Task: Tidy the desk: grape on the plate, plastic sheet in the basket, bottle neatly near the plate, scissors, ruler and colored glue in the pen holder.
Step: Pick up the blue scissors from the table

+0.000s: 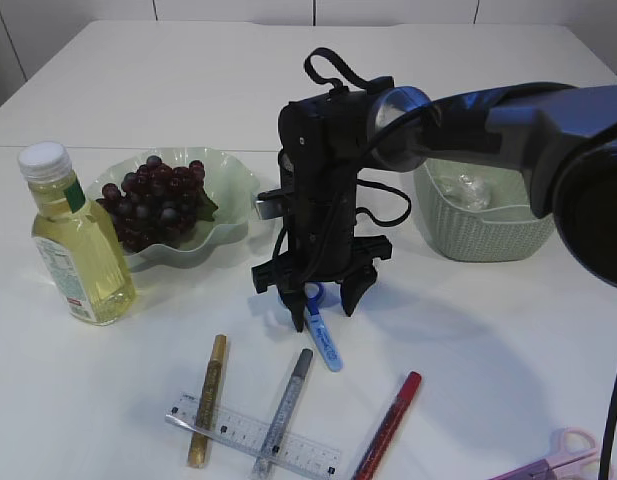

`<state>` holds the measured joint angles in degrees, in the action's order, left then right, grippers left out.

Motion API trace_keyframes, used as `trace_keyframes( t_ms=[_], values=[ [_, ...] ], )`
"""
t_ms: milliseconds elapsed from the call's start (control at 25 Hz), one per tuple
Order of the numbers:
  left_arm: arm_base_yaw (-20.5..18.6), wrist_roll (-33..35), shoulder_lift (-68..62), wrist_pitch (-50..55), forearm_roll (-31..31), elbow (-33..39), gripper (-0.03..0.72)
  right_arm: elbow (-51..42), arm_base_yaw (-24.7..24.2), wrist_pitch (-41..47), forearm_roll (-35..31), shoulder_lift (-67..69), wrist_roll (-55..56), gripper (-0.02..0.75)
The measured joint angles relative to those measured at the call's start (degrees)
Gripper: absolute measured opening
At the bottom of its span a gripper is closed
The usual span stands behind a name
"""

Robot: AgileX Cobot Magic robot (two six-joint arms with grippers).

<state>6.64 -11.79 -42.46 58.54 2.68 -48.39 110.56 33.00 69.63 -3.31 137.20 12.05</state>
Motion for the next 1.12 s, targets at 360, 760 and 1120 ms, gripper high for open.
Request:
trace_keyframes(
  t_ms=[360,760,1120],
  values=[
    [0.0,0.0,0.0,0.0,-0.14,0.0,0.379,0.0,0.0,0.0,0.13,0.0,0.0,0.362],
    [0.0,0.0,0.0,0.0,-0.4,0.0,0.379,0.0,0.0,0.0,0.13,0.0,0.08,0.205],
    [0.0,0.1,0.0,0.0,-0.76,0.0,0.379,0.0,0.0,0.0,0.13,0.0,0.24,0.181]
  ],
)
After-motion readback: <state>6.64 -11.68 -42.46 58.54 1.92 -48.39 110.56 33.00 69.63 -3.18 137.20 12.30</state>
